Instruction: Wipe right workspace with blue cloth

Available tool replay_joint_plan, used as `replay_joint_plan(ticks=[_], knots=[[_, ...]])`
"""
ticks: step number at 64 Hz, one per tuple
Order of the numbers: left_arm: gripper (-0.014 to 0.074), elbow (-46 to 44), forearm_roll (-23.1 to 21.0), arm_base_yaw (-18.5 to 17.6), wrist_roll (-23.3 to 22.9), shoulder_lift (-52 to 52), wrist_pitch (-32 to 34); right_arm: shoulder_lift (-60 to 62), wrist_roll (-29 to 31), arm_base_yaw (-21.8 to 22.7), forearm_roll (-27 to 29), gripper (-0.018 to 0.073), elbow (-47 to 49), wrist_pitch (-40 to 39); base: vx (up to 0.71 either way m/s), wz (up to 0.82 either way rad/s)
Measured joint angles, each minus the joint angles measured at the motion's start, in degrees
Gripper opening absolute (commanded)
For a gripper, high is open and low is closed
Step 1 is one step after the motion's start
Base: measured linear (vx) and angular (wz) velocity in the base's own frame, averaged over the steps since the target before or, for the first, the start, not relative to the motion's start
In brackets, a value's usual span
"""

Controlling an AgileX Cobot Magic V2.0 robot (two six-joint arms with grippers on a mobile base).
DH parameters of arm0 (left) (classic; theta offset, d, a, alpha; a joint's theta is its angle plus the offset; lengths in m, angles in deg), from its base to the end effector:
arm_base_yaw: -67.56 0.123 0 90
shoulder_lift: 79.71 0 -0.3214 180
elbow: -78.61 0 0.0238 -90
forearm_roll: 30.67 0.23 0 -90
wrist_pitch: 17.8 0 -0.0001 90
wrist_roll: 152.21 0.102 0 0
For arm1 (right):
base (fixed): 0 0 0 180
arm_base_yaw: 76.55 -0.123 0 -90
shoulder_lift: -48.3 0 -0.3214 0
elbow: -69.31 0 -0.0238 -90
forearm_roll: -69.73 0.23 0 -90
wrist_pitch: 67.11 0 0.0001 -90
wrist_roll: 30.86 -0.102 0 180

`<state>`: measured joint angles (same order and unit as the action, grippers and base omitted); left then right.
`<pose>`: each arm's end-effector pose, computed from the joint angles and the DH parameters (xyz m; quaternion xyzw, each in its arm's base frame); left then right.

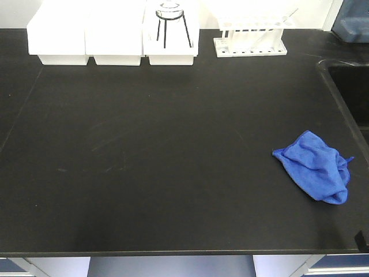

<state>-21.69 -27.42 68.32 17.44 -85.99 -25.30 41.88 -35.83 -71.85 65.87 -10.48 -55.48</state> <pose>0.0101 0.0009 0.1918 -0.0526 0.7263 -0.0354 0.6845 0.0094 -0.0022 0.1839 0.0432 0.7524 -0.0252 0.6568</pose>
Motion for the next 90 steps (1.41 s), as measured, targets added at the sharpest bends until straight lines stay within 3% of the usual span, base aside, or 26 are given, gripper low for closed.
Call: replay_joint_plan(ticks=[59, 83, 90], knots=[[-0.0006, 0.0, 0.0, 0.0, 0.0, 0.0, 0.0, 0.0, 0.0, 0.0, 0.0, -0.0008, 0.0, -0.2, 0.0, 0.0], [-0.0006, 0.0, 0.0, 0.0, 0.0, 0.0, 0.0, 0.0, -2.3, 0.0, 0.9, -0.0006, 0.1, -11.2, 0.0, 0.0], [-0.0006, 0.0, 0.0, 0.0, 0.0, 0.0, 0.0, -0.4, -2.8, 0.0, 1.1, -0.0003, 4.0, -3.4, 0.0, 0.0]])
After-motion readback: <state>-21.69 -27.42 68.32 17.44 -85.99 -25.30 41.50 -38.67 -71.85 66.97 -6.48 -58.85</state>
